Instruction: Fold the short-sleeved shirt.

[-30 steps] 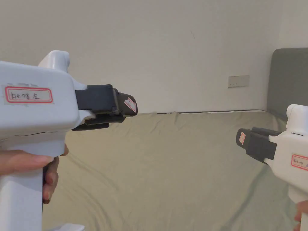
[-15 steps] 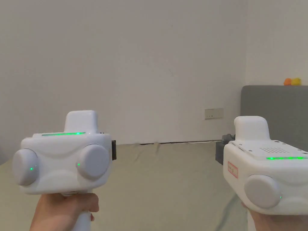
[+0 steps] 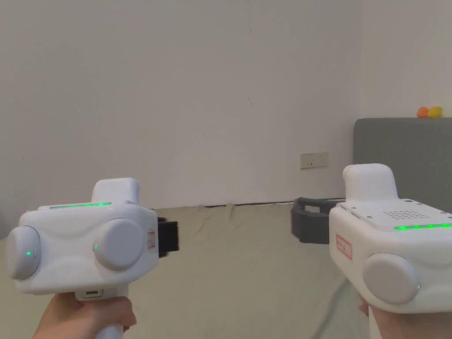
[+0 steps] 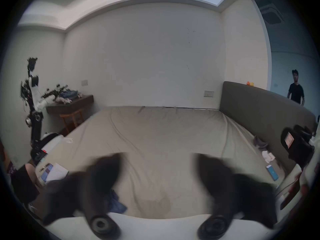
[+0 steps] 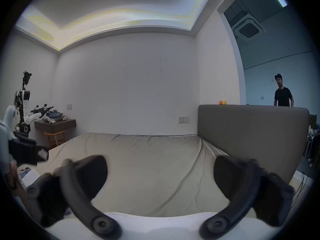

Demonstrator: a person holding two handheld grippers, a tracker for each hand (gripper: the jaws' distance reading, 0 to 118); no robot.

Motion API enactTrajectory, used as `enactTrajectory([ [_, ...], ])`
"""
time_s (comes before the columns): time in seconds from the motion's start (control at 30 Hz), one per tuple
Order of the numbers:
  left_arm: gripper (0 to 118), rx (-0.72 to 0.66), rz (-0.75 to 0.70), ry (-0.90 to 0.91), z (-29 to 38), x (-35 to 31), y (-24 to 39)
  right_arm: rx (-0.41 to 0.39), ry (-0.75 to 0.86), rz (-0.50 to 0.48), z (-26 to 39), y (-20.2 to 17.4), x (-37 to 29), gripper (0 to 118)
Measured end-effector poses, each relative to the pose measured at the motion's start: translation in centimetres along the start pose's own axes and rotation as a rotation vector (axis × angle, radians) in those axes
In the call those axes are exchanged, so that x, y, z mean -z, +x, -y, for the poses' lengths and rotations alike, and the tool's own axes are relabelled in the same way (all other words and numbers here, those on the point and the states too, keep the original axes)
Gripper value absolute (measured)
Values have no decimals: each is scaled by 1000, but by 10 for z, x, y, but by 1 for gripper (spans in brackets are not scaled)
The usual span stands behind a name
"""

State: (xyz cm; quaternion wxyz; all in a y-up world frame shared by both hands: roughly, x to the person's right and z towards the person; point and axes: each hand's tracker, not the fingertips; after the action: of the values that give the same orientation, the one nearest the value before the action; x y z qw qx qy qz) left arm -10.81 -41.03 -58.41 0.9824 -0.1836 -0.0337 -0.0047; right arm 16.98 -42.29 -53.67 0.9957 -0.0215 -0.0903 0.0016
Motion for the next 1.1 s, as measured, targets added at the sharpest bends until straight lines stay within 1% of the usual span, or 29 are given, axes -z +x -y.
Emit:
enactTrajectory([
  [0.03, 118, -14, 36, -31, 0, 3, -3, -2, 76, 35, 0, -4, -2, 118],
  [0.07, 118, 0, 65, 79, -3, -1, -4, -6, 34, 20, -4, -6, -2, 118],
  [0.1, 118, 27, 71, 28, -5, 1, -3, -19, 23, 42, -9, -10, -1, 118],
  [0.13, 118, 49, 75, 16, -5, 0, -1, -26, 31, 41, -11, -12, 1, 118],
  [0.17, 118, 99, 40, -1, -3, -8, 2, -42, 28, 36, -14, -14, 2, 118],
  [0.23, 118, 171, -14, 5, -5, -13, 9, -33, 34, 23, -9, -7, 0, 118],
  [0.3, 118, 201, -73, 40, -5, -13, 13, 24, 26, 10, -10, -7, -2, 118],
  [0.37, 118, 191, -82, 29, -6, -16, 14, 95, -4, -15, -11, -2, -7, 118],
  [0.43, 118, 182, -66, 42, -2, -21, 10, 104, -27, -75, -13, 3, -9, 118],
  [0.5, 118, 155, -26, 28, -2, -26, 8, 114, -34, -81, -13, 5, -6, 118],
  [0.57, 118, 123, -11, 25, -1, -25, 5, 115, -42, -59, -15, 3, -7, 118],
  [0.63, 118, 131, -5, 23, -2, -25, 5, 130, -60, -40, -15, 0, -1, 118],
  [0.73, 118, 153, -20, 9, 2, -23, 7, 136, -48, -44, -19, 0, -6, 118],
  [0.83, 118, 151, -25, -6, 4, -22, 8, 161, -68, -57, -22, 1, -10, 118],
  [0.93, 118, 139, -5, -26, 8, -26, 12, 181, -66, -23, -25, 2, -14, 118],
  [0.97, 118, 146, -2, -25, 10, -24, 10, 176, -62, 2, -25, 1, -15, 118],
  [1.03, 118, 152, -5, -27, 12, -24, 12, 141, -51, 50, -27, -1, -20, 118],
  [1.1, 118, 150, -7, -29, 11, -22, 11, 118, -55, 66, -28, -3, -23, 118],
])
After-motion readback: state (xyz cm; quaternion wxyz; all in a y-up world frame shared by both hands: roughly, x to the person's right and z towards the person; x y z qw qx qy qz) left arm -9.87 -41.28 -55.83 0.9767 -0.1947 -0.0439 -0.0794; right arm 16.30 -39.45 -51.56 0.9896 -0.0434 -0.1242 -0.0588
